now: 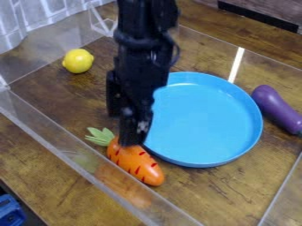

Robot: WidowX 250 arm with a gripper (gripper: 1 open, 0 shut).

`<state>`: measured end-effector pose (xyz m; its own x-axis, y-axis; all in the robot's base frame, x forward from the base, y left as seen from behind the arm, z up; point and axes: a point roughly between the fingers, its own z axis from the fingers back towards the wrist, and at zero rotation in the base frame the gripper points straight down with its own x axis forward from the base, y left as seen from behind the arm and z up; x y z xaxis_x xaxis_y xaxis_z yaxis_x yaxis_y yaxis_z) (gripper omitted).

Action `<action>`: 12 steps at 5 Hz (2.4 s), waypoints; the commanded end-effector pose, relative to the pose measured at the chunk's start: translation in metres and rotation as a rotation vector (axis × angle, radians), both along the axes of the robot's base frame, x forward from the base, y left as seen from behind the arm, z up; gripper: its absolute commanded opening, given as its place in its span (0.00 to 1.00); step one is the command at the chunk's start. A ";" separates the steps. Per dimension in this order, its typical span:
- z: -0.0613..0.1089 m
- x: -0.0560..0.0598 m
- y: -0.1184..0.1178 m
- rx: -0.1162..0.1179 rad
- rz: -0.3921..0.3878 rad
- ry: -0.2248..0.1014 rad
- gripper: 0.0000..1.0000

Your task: Move the carrot to the right side

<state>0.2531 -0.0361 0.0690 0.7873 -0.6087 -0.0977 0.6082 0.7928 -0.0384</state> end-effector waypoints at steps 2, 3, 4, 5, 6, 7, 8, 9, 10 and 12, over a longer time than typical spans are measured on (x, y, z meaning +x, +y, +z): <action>-0.020 0.010 -0.016 0.033 -0.053 -0.101 1.00; -0.030 0.018 -0.016 0.039 -0.053 -0.114 1.00; -0.035 0.024 -0.016 0.040 -0.050 -0.112 0.00; -0.034 0.023 -0.015 0.031 -0.102 -0.117 0.00; -0.032 0.023 -0.014 0.027 -0.162 -0.124 0.00; -0.019 0.023 -0.021 0.025 -0.162 -0.130 0.00; -0.006 0.023 -0.028 0.022 -0.162 -0.137 0.00; 0.002 0.019 -0.022 0.022 -0.141 -0.146 0.00; 0.005 0.019 -0.016 0.034 -0.137 -0.157 0.00; 0.018 0.010 -0.013 0.026 -0.200 -0.177 0.00</action>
